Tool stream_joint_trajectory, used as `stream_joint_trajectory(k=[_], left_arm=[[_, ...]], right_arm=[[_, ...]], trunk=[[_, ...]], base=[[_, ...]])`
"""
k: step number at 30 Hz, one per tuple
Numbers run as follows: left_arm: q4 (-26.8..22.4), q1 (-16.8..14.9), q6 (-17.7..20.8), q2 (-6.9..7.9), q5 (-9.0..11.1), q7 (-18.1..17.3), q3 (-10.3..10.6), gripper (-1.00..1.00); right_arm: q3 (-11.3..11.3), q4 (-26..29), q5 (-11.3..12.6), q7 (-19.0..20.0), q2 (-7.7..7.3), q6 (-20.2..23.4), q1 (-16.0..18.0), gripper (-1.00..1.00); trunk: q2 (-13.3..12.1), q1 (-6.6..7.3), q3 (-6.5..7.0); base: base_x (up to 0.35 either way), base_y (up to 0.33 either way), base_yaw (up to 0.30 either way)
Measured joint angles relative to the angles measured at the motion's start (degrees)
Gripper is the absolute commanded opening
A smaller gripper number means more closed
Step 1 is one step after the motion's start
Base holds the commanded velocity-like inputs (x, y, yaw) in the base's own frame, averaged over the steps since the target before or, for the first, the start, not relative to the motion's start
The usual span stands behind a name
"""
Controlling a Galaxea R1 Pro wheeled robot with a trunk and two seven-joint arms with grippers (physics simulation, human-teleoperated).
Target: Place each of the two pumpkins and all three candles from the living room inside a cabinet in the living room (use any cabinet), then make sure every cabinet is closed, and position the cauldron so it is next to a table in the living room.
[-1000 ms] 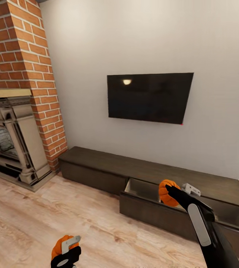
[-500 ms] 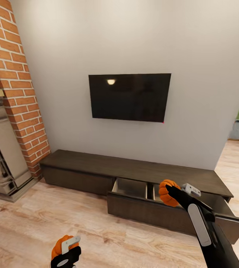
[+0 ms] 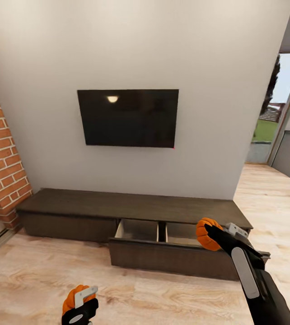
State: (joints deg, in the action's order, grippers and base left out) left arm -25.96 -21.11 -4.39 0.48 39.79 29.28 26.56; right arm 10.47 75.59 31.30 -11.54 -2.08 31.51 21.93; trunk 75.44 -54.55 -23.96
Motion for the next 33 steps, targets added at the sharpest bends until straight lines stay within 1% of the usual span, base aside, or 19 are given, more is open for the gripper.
stream_joint_trajectory(k=[14,22,26,31,33], left_arm=[[0.1,0.0,0.1,0.08,0.2,0.0,-0.1,-1.0],[0.1,0.0,0.0,0.08,0.2,0.0,-0.1,-1.0],[0.1,0.0,0.0,0.13,0.2,0.0,-0.2,-1.0],[0.1,0.0,0.0,0.16,0.1,0.0,-0.2,-1.0],[0.1,0.0,0.0,0.16,0.1,0.0,-0.2,-1.0]], right_arm=[[0.2,-0.2,-0.1,0.0,-0.01,-0.3,0.0,-1.0],[0.0,-0.1,-0.3,0.2,0.09,-0.4,0.0,-1.0],[-0.9,0.2,-0.1,0.4,0.4,-0.3,0.0,-1.0],[-3.6,0.4,0.0,0.4,0.58,-0.4,0.0,-1.0],[-4.1,0.4,0.1,0.5,0.59,-0.5,0.0,-1.0]], trunk=[[0.0,0.0,0.0],[0.0,0.01,0.0],[0.0,0.02,0.0],[0.0,0.02,0.0],[0.0,0.02,0.0]], base=[[0.214,-0.264,-0.263],[0.273,-0.206,-0.04],[0.315,-0.059,-0.001],[0.321,-0.009,0.0],[0.322,-0.001,0.0]])
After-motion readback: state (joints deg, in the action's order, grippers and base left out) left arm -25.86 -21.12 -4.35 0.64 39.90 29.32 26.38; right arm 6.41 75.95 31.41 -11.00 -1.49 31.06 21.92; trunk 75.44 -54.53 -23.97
